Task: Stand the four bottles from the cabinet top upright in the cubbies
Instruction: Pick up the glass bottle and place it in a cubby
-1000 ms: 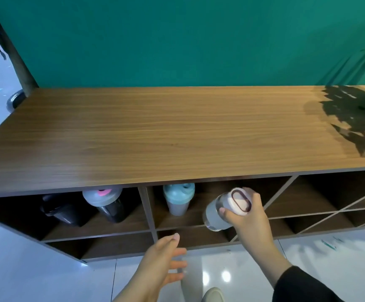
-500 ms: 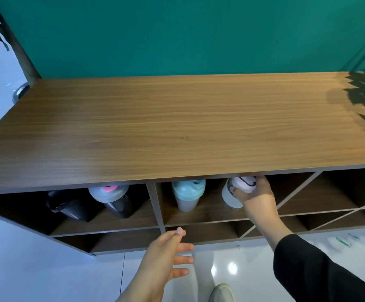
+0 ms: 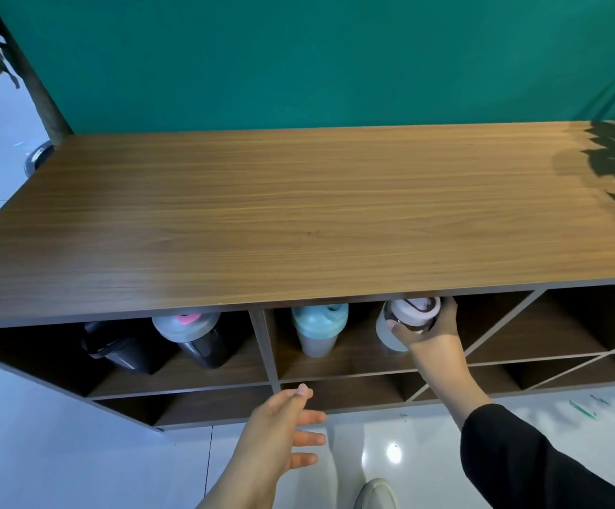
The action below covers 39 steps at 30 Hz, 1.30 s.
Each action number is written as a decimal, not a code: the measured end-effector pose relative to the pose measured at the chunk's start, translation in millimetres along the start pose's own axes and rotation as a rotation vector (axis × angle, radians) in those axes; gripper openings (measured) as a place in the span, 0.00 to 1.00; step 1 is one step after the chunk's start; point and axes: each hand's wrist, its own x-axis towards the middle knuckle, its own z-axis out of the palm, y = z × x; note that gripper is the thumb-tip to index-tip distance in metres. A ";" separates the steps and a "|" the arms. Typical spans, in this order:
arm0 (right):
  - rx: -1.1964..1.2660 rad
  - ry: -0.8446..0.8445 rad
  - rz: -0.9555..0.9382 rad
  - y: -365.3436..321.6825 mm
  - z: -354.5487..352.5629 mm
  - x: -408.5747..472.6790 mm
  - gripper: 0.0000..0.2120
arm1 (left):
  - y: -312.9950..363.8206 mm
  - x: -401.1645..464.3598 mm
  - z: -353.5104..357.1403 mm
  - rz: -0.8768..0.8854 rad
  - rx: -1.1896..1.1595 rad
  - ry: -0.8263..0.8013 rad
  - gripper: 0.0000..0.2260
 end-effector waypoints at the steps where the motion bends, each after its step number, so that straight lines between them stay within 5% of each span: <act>1: 0.033 -0.009 0.015 3.5 -1.2 -3.4 0.46 | -0.7 0.4 -0.6 0.009 0.012 0.004 0.09; 6: 0.095 -0.103 0.163 4.2 -17.0 -17.5 0.52 | -10.5 -1.5 9.0 0.122 0.169 0.015 0.11; 12: 0.184 -0.135 0.224 5.1 -26.1 -15.7 0.38 | -6.9 10.4 66.3 0.259 0.265 -0.101 0.23; 16: 0.272 -0.103 0.325 24.9 -17.7 -2.9 0.55 | 16.2 28.5 119.8 0.274 0.199 -0.140 0.32; 20: 0.306 -0.156 0.384 21.1 -14.7 -1.6 0.39 | 29.2 45.5 151.4 0.272 0.213 -0.131 0.38; 23: 0.315 -0.140 0.377 23.9 -11.8 2.2 0.31 | 31.7 50.6 161.5 0.311 0.247 -0.133 0.37; 33: 0.303 -0.070 0.391 23.8 -13.5 -6.4 0.28 | 48.6 65.9 159.5 0.392 0.296 -0.128 0.29; 39: 0.250 -0.059 0.344 26.4 -13.7 -8.3 0.26 | 43.8 77.7 157.2 0.366 0.330 -0.158 0.32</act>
